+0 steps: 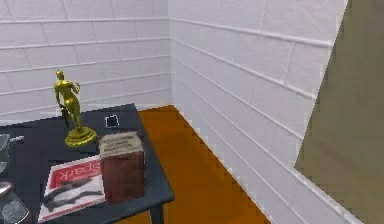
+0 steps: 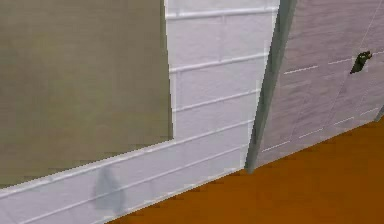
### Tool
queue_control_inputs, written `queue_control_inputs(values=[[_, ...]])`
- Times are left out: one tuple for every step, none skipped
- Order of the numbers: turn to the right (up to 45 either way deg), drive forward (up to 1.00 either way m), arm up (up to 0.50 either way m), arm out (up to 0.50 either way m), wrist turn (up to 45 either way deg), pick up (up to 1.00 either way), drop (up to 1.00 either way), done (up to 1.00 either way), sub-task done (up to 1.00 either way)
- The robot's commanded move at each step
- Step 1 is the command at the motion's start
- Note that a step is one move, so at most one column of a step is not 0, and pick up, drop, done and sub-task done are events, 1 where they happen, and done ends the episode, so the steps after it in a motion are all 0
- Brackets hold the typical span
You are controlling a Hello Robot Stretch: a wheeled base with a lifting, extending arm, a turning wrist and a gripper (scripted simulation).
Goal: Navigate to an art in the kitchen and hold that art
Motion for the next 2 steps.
queue_control_inputs(values=[[12.0, 0.00, 0.00, 0.00, 0.0, 0.00, 0.00, 0.00, 0.00], [0.0, 0.65, 0.00, 0.00, 0.0, 0.00, 0.00, 0.00, 0.00]])
